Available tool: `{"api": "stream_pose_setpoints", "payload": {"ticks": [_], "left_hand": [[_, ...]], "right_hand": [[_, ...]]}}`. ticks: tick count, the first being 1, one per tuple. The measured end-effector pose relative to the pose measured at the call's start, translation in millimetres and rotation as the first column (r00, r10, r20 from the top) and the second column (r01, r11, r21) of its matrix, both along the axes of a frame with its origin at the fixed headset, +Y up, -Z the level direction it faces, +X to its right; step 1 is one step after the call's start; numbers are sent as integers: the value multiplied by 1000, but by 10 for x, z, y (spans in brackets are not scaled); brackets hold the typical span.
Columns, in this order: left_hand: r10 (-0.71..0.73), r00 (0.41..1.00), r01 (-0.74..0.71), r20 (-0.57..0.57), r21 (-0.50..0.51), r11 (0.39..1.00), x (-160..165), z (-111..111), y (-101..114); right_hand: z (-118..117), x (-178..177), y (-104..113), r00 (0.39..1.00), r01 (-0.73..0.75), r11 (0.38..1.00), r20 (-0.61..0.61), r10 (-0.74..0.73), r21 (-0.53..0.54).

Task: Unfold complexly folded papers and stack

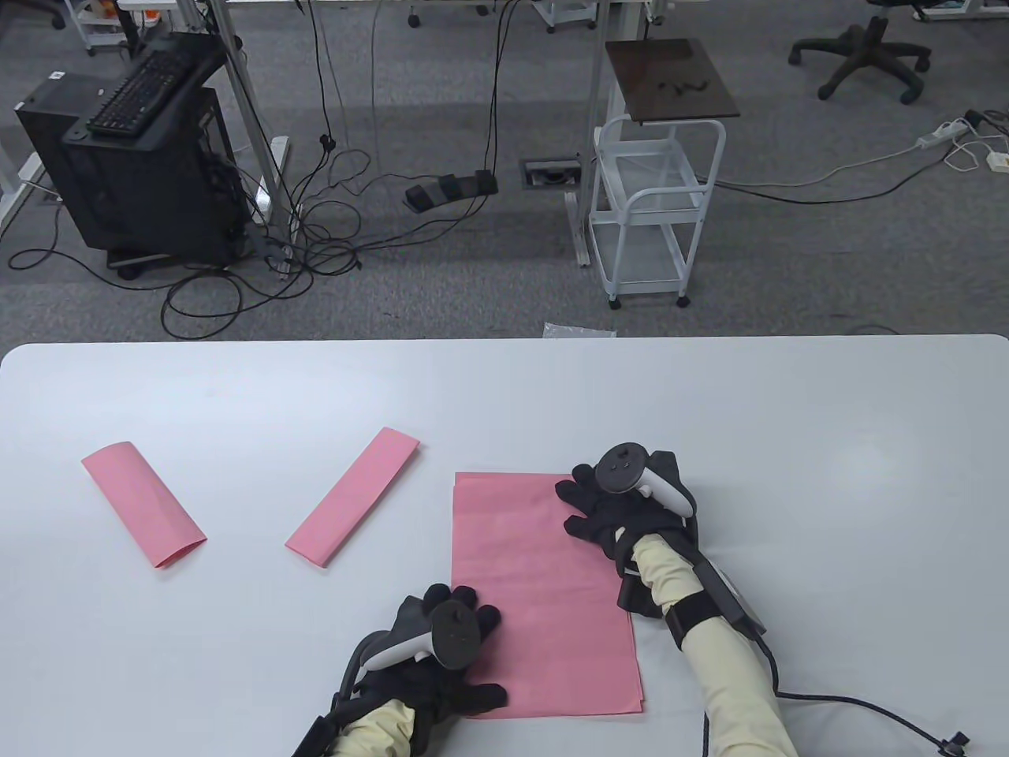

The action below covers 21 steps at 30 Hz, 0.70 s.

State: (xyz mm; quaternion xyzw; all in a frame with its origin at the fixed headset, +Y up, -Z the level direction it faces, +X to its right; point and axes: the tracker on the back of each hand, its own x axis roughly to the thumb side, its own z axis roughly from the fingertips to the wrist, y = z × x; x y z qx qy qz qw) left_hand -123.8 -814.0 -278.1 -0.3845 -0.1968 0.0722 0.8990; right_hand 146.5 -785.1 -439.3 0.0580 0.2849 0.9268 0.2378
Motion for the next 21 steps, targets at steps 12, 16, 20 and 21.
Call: {"api": "stream_pose_setpoints", "payload": {"ticks": [12,16,20,21], "left_hand": [[7,1000,-7,0,1,1000,-1,-6,-1],[4,1000,-4,-7,9,1000,3,-9,5],[-7,999,9,-43,64,998,106,-13,159],[-3,999,6,-35,72,997,174,1,195]], "right_hand": [[1366,70,-86,907,-158,987,-401,127,-44],[1394,117,-174,933,-116,991,-349,86,-65],[1390,105,-167,919,-161,986,-372,131,-49],[1390,114,-181,924,-147,987,-365,115,-60]]}}
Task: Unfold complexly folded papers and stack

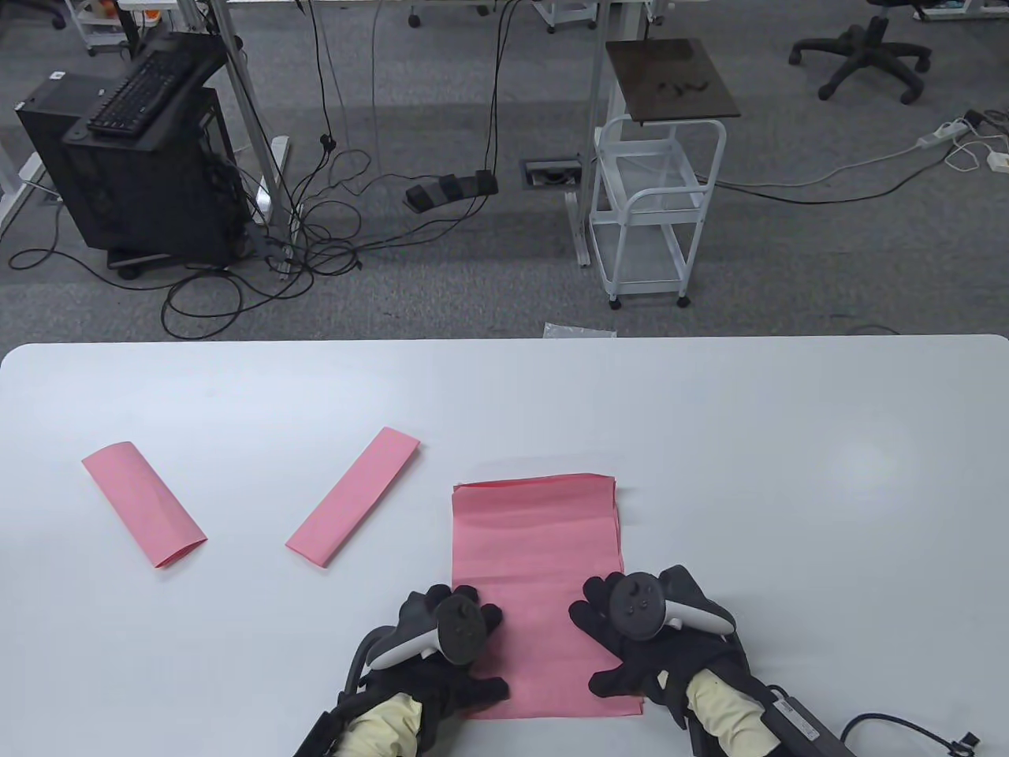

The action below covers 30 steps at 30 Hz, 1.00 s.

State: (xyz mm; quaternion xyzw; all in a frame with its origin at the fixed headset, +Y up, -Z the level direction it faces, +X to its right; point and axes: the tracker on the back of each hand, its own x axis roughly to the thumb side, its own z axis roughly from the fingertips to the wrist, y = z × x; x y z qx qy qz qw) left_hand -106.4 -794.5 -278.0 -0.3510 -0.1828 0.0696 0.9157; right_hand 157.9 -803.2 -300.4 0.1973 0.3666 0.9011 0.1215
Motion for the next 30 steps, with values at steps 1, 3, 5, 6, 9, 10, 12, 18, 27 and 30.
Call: {"api": "stream_pose_setpoints", "payload": {"ticks": [1,3,5,6,9,10,12,18,27,30], "left_hand": [[15,1000,-15,20,7,1000,62,13,17],[34,996,-34,82,3,999,244,50,25],[27,990,-29,140,12,1000,430,91,-24],[19,987,-24,160,30,999,481,96,-47],[-3,984,4,180,-3,1000,520,85,-128],[8,987,-8,164,-2,1000,478,74,-126],[-28,987,26,159,14,1000,304,56,-122],[-62,998,63,26,-37,997,-463,89,-94],[91,996,-90,-12,57,994,-425,-37,166],[23,987,-27,160,27,999,-56,-60,164]], "right_hand": [[-1,5,-7,1000,8,1000,4,-8,-7],[-2,11,-17,1000,18,1000,9,-18,-16],[-3,11,-17,1000,18,1000,7,-18,-12],[-4,12,-17,1000,20,1000,7,-20,-13],[-6,20,-24,999,31,999,12,-31,-19],[-5,22,-27,999,36,999,14,-36,-20],[-2,23,-25,999,39,999,15,-38,-18],[-1,21,-24,999,37,999,16,-36,-18],[-1,22,-23,999,34,999,15,-33,-19],[0,24,-25,999,39,999,16,-39,-21]]}}
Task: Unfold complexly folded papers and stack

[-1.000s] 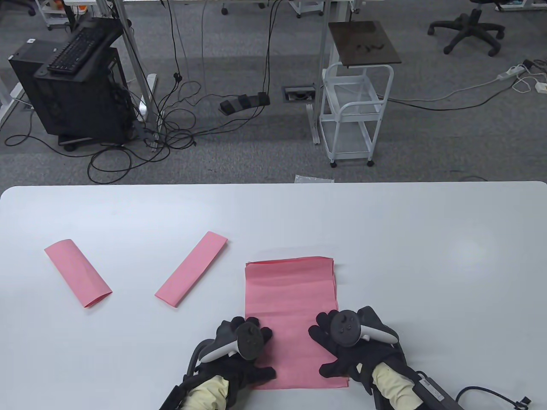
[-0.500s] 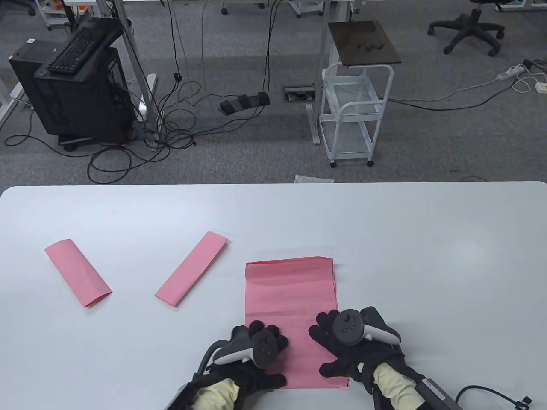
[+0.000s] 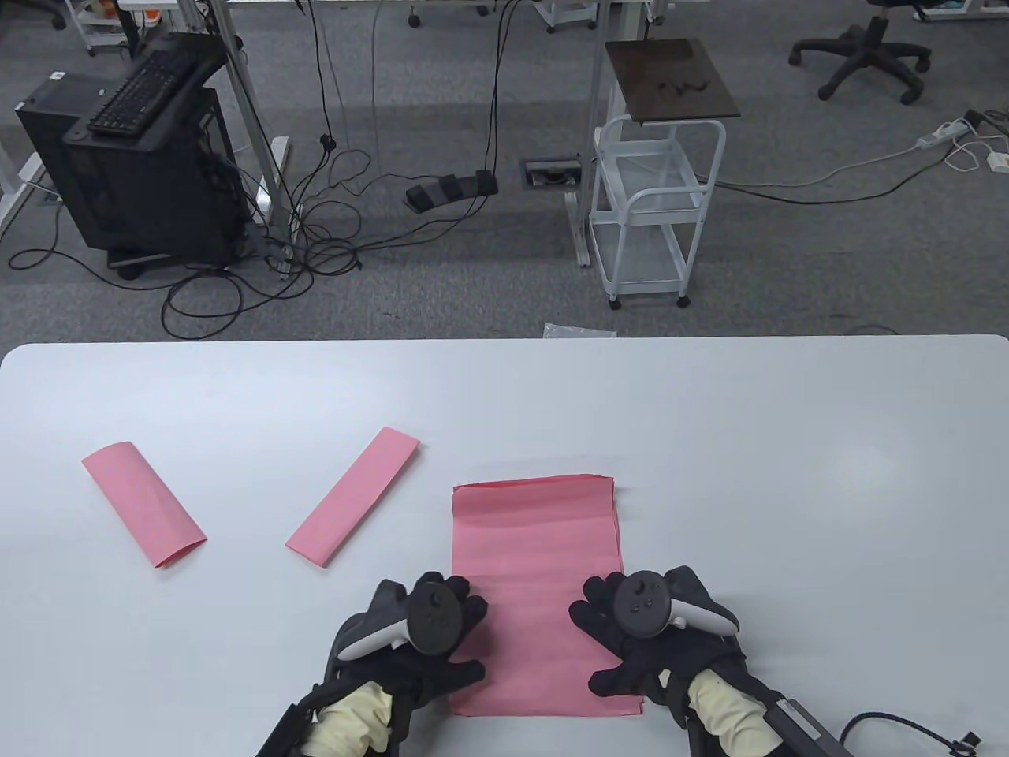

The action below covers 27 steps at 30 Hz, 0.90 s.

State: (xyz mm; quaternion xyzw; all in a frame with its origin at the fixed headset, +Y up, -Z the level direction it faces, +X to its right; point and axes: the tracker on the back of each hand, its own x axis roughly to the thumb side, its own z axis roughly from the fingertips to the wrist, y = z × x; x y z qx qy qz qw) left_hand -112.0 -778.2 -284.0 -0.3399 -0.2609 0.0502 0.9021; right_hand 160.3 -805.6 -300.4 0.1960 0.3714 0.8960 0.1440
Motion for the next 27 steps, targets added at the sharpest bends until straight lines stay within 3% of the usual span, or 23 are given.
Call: {"api": "stream_pose_setpoints", "payload": {"ticks": [3,6,10,14,21,22,27], "left_hand": [[-82,982,89,171,-29,996,389,48,-148],[-93,983,96,157,-8,995,466,-40,-215],[-83,996,82,-41,-13,997,221,-382,-221],[-67,968,59,-240,-41,997,-129,-633,-234],[-102,963,96,-251,-36,995,-104,-658,-143],[-115,966,110,-232,-33,993,-35,-641,-103],[-37,996,33,85,49,998,394,-454,-75]], "right_hand": [[1,-1,0,1000,3,1000,1,-3,1],[2,1,-1,1000,3,1000,1,-3,2],[2,0,-3,1000,4,1000,2,-4,3],[2,0,-2,1000,3,1000,3,-3,5],[3,-1,-2,1000,4,1000,4,-4,3],[3,-1,-2,1000,4,1000,4,-4,3],[3,0,-4,1000,8,1000,5,-8,3]]}}
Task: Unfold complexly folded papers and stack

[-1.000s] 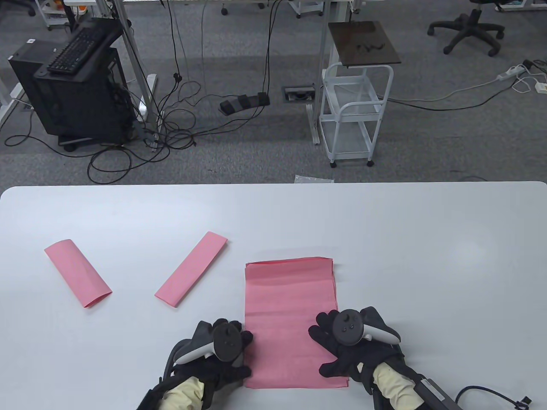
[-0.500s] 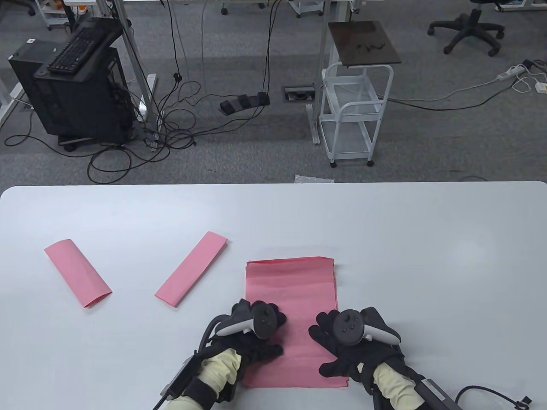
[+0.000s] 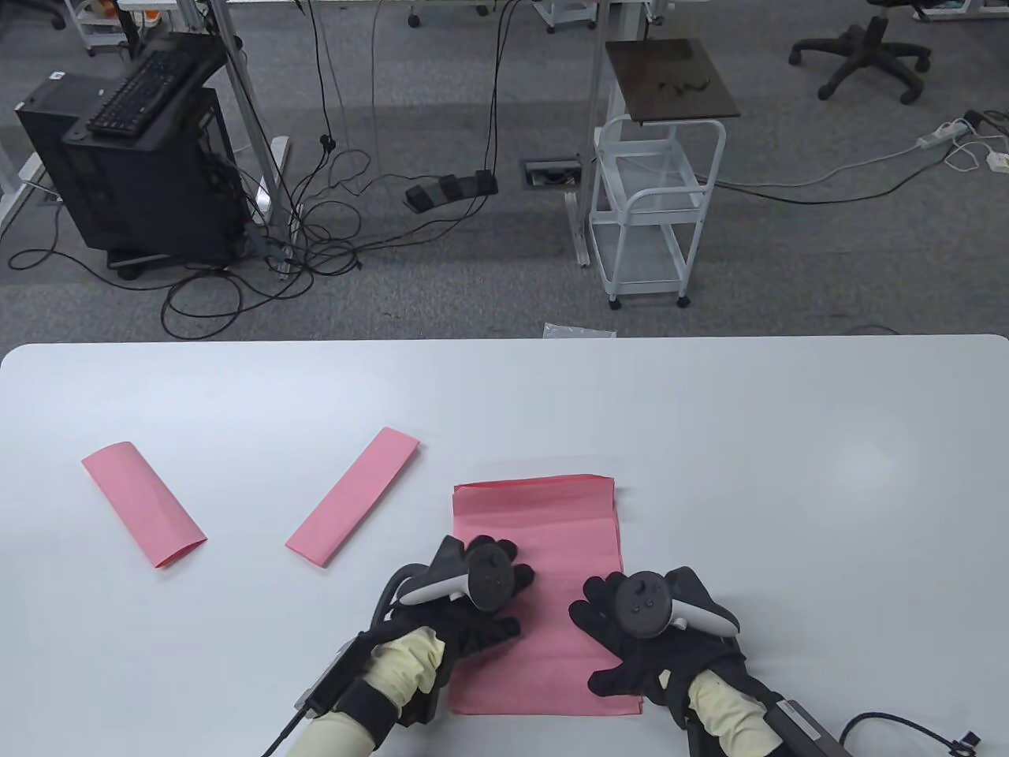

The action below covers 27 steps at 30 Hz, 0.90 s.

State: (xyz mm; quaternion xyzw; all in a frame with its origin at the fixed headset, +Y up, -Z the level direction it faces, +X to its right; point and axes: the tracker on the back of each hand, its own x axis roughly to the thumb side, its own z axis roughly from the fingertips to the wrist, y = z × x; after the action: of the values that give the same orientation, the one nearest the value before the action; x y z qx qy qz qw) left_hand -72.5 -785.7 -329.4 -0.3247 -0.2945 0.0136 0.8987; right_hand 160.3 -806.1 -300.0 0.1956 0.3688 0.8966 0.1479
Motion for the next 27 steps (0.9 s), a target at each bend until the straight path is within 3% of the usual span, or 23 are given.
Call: {"api": "stream_pose_setpoints", "payload": {"ticks": [2,5,15,20,24,27], "left_hand": [[-63,996,64,58,-6,998,108,14,-39],[-51,998,53,43,-37,998,177,-87,-119],[-10,983,3,-181,-38,999,115,-698,-188],[-21,930,4,-366,-47,999,-143,-1029,-194],[-17,899,1,-437,-37,999,-300,-1127,-190],[-6,906,1,-423,-11,1000,-278,-1108,-165]], "right_hand": [[0,0,-2,1000,3,1000,1,-3,-3],[0,-1,-2,1000,4,1000,2,-4,-5],[-1,-1,-5,1000,0,1000,1,0,-6],[0,0,-7,1000,1,1000,1,-1,-7],[-1,0,-8,1000,3,1000,2,-3,-7],[-2,1,-8,1000,5,1000,2,-5,-7]]}}
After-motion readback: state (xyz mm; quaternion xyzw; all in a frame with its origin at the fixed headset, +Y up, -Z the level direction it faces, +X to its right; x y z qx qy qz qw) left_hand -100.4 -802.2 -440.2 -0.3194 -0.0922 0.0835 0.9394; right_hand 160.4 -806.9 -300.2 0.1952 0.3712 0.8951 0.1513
